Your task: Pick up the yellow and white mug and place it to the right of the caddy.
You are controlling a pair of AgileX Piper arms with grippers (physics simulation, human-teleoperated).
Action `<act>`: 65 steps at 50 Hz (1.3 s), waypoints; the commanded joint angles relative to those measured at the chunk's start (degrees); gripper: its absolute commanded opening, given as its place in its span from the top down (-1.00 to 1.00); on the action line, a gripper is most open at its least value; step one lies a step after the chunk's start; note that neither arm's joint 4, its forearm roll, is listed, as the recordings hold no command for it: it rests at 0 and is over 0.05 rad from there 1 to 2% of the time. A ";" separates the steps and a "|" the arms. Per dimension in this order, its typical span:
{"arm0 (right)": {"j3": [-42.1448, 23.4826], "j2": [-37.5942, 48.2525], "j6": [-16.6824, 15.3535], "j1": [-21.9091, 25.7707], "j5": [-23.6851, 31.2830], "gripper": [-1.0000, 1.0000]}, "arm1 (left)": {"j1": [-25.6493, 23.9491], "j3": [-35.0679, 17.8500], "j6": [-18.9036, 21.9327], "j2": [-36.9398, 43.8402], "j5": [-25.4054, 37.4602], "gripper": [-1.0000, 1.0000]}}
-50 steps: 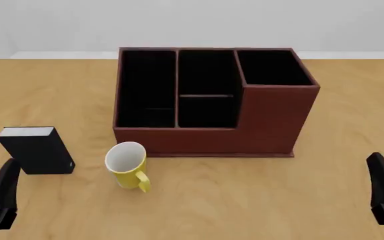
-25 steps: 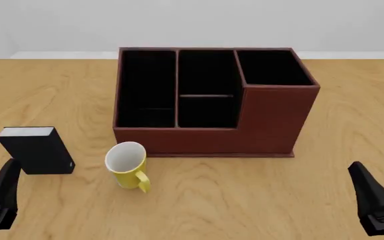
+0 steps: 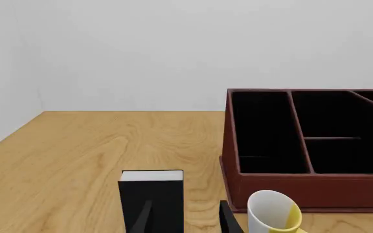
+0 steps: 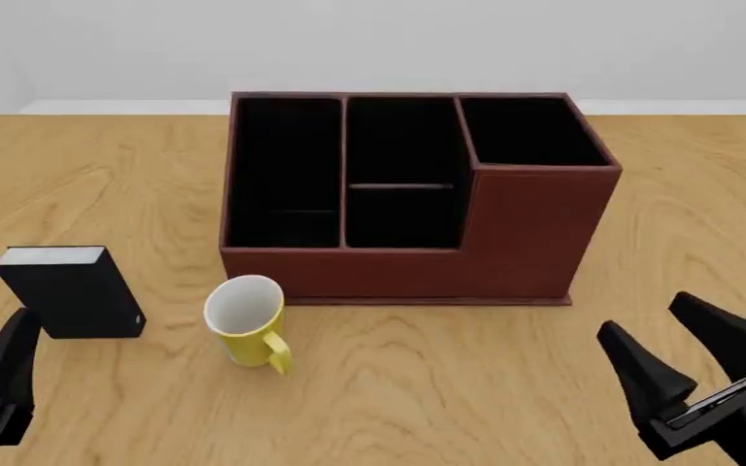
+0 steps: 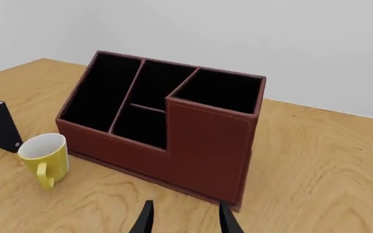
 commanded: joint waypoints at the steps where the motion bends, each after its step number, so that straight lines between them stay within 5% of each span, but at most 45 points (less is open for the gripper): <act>1: 0.12 10.53 -0.19 5.01 -8.60 -1.00 | 0.00 0.00 0.00 0.00 0.00 -1.00; 36: -0.59 38.61 -1.51 14.52 -33.86 -1.00 | 0.00 0.00 0.00 0.00 0.00 -1.00; 65: -5.91 54.62 -2.52 21.93 -43.41 -1.00 | 0.00 0.00 0.00 0.00 0.00 -1.00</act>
